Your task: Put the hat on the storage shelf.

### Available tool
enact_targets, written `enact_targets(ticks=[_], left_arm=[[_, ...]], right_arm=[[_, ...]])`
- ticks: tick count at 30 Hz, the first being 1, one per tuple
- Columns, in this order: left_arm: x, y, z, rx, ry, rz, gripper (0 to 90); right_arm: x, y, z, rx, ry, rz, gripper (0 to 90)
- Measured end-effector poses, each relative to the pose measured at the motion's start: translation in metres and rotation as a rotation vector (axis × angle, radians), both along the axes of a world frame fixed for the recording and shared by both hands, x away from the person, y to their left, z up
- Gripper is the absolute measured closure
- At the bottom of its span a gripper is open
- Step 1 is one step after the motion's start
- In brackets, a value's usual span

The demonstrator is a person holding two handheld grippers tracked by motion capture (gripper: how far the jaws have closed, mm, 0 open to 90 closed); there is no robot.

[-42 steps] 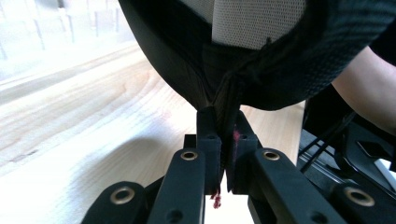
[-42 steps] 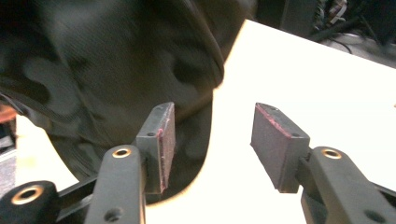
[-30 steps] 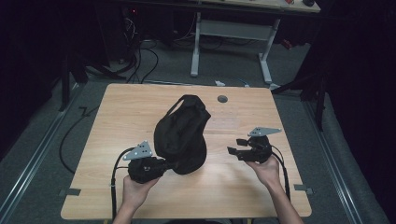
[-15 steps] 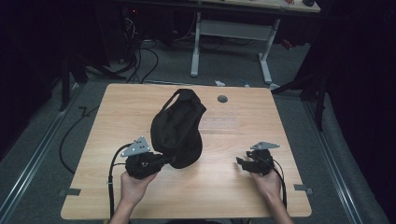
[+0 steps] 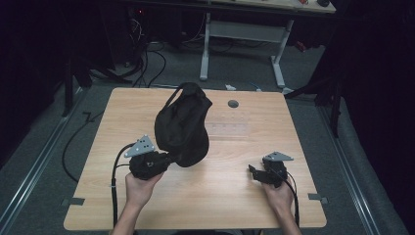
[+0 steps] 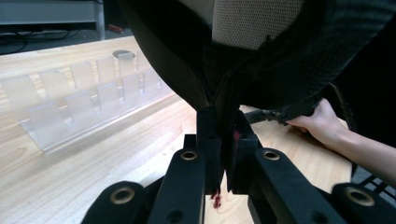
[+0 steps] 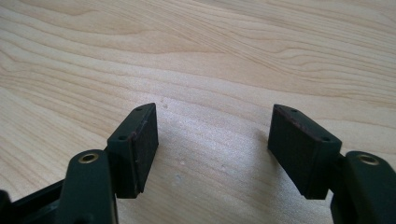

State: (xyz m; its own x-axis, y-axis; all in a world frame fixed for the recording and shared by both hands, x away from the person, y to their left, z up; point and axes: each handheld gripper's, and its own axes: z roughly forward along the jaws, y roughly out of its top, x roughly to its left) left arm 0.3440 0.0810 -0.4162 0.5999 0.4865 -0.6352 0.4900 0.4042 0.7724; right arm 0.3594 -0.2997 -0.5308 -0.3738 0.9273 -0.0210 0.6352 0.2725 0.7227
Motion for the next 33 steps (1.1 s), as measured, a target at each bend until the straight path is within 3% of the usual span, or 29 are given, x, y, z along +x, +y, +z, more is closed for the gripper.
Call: enact_targets(ticks=[9, 19, 27, 28, 29, 30, 33], left_arm=[[0.016, 0.000, 0.009, -0.010, -0.015, 0.035, 86.1], [0.036, 0.000, 0.024, 0.026, -0.061, 0.099, 86.1], [0.056, -0.003, 0.024, 0.060, -0.063, 0.156, 86.1], [0.060, -0.007, 0.025, 0.003, -0.063, 0.200, 86.1], [0.064, -0.007, 0.025, -0.001, -0.071, 0.215, 86.1], [0.063, -0.004, 0.022, 0.072, -0.062, 0.171, 86.1], [0.068, -0.005, 0.021, 0.091, -0.065, 0.191, 86.1]], right_arm=[[0.000, 0.000, 0.000, 0.000, 0.000, -0.003, 32.3], [0.000, 0.000, 0.000, 0.000, 0.000, -0.003, 32.3], [-0.001, 0.000, 0.000, 0.000, 0.001, -0.004, 32.3], [-0.001, 0.000, 0.000, 0.001, 0.001, -0.004, 32.3], [-0.001, 0.000, 0.000, 0.001, 0.001, -0.004, 32.3], [-0.001, 0.000, 0.000, 0.001, 0.001, -0.004, 32.3], [-0.001, 0.000, 0.000, 0.001, 0.001, -0.003, 32.2]])
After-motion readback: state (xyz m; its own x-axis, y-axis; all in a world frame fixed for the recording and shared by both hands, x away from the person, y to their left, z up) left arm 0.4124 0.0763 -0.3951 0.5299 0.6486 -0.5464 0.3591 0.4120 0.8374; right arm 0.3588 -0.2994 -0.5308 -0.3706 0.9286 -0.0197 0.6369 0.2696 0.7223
